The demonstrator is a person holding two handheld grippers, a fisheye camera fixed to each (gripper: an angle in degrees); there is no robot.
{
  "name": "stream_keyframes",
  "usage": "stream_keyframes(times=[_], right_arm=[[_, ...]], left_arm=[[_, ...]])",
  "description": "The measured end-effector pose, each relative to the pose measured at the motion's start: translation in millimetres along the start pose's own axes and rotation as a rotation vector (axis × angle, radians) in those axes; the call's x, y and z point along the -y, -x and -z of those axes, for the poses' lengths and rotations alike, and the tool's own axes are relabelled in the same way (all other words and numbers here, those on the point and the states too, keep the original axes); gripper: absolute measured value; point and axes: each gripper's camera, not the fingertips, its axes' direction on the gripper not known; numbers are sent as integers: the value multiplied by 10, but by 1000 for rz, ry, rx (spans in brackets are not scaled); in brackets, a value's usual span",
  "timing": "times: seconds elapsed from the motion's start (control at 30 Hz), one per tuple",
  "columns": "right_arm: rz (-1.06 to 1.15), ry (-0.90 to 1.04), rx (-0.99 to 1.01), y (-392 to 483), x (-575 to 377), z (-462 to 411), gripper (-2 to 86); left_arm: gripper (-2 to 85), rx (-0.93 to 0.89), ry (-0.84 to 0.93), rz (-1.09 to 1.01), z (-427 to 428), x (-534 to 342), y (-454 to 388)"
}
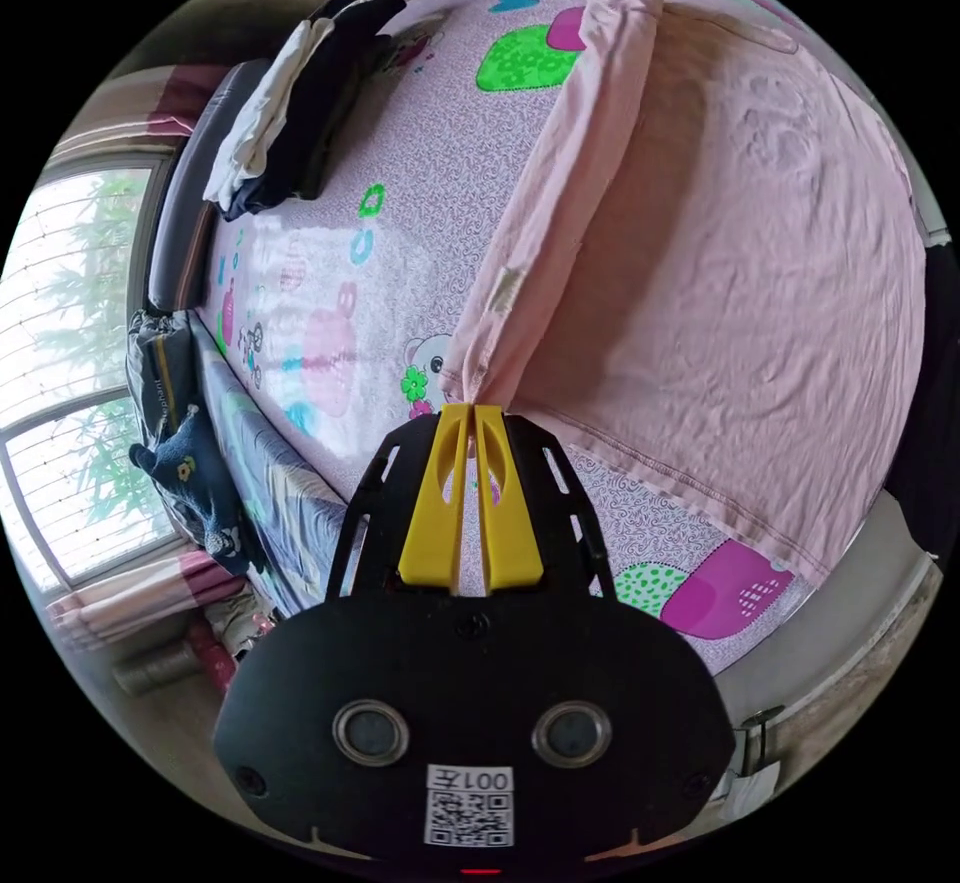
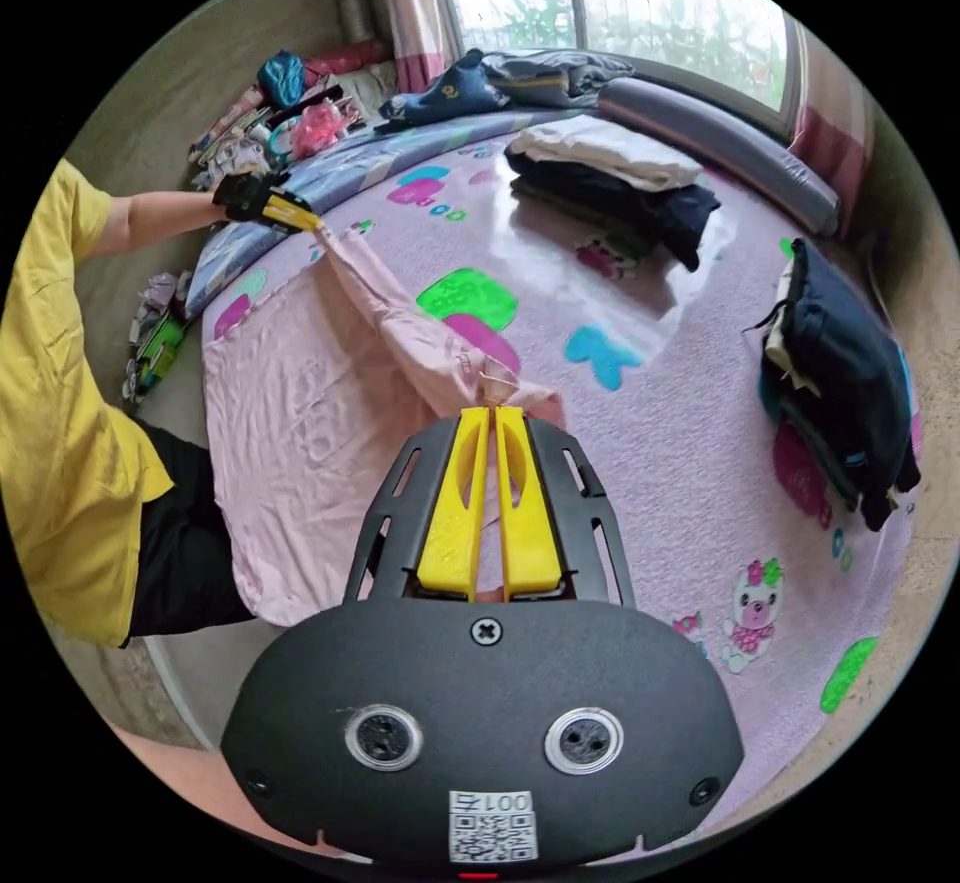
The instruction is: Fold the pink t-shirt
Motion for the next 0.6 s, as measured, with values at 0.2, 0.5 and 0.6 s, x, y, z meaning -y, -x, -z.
stream_keyframes(times=[0.2,0.5,0.6], right_arm=[[15,-236,-59,-255,483,687,14],[101,88,-68,839,-160,-252,18],[136,200,-90,889,-248,-593,23]], left_arm=[[-12,53,-17,-11,257,49,202],[-12,103,58,-114,-14,102,86],[-13,93,66,-136,-46,111,120]])
